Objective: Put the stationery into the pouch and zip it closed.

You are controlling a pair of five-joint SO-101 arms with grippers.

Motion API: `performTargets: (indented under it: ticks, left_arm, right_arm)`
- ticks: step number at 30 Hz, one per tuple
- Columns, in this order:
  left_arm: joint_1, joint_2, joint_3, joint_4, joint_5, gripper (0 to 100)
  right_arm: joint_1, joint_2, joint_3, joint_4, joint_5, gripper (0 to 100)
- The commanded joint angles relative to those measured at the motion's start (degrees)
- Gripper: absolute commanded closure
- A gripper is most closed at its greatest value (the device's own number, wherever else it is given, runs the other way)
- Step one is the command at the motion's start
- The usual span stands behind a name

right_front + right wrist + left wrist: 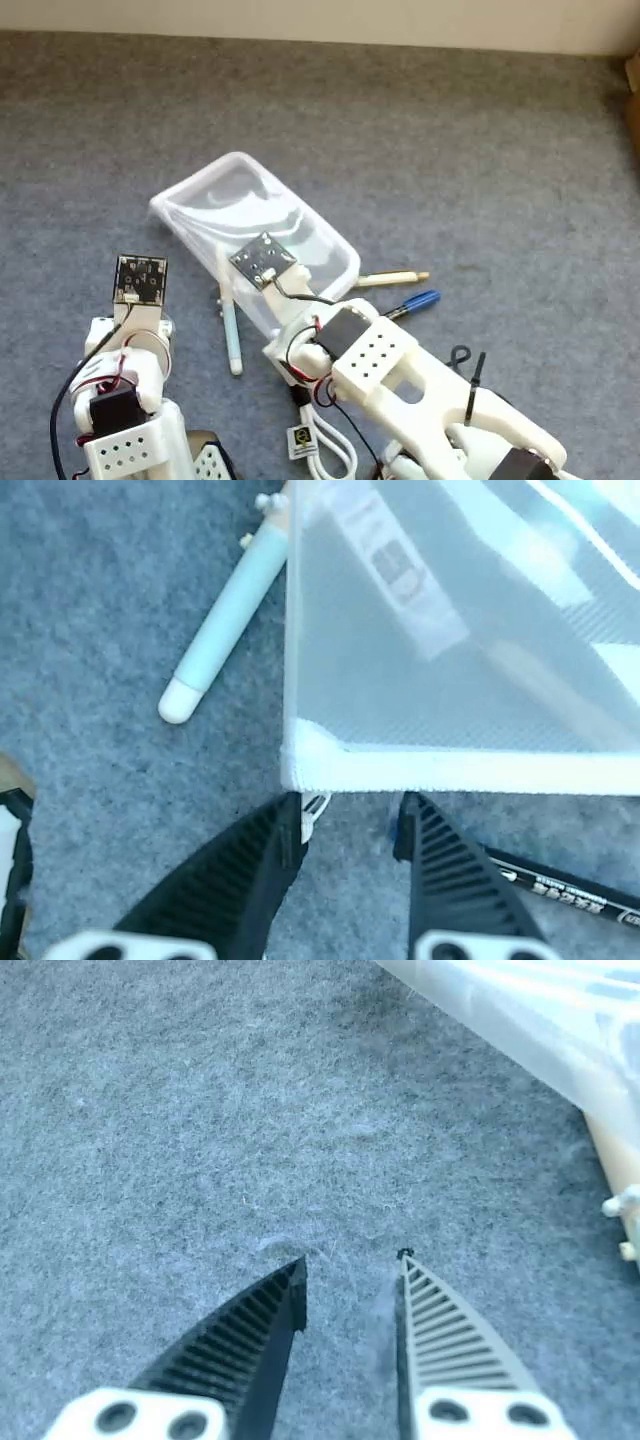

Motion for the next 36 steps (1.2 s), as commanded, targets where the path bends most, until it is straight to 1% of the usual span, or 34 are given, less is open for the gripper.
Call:
performTargets:
  ticks: [1,3,6,8,11,15,18,22,31,34,36]
  left_arm:
    - [-2.2,-0.8,1.1,-0.3,0.6,85]
    - [-2.2,-0.8,1.1,-0.3,0.6,85]
    - [-2.2,-0.8,1.1,-0.3,0.6,85]
    - [-2.2,-0.8,1.1,-0.3,0.6,85]
    - [-2.2,-0.8,1.1,-0.3,0.6,85]
    - [-2.2,-0.8,1.1,-0.3,0.6,85]
    - [-2.2,-0.8,1.1,-0.3,0.6,85]
    - [-2.2,-0.8,1.1,-0.3,0.6,85]
    - [-2.2,-0.8,1.1,-0.3,0.6,85]
    - [-2.2,-0.8,1.1,-0.3,0.6,85]
    - [-2.2,-0.8,1.1,-0.3,0.6,85]
  right_arm:
    - [-3.5,-1.0,-6.0,6.0,0.5,83.6]
    - [-5.5,-1.0,-6.5,8.5,-0.3,83.6]
    - [-7.8,-1.0,-6.5,9.7,-6.0,83.6]
    - [-8.9,-1.0,-6.2,9.8,-7.8,83.6]
    - [-9.2,-0.9,-5.9,8.8,-9.1,83.6]
    - [-9.2,-0.9,-3.5,8.0,-12.7,83.6]
    - [-9.3,-0.4,-0.6,3.2,-14.2,83.6]
    - [-9.2,-0.4,4.1,-2.4,-14.3,83.6]
    - [-9.2,-0.2,8.7,-7.3,-13.9,83.6]
    - [-9.2,-0.2,9.0,-7.4,-13.8,83.6]
    - [-9.0,-0.2,9.1,-7.3,-11.9,83.6]
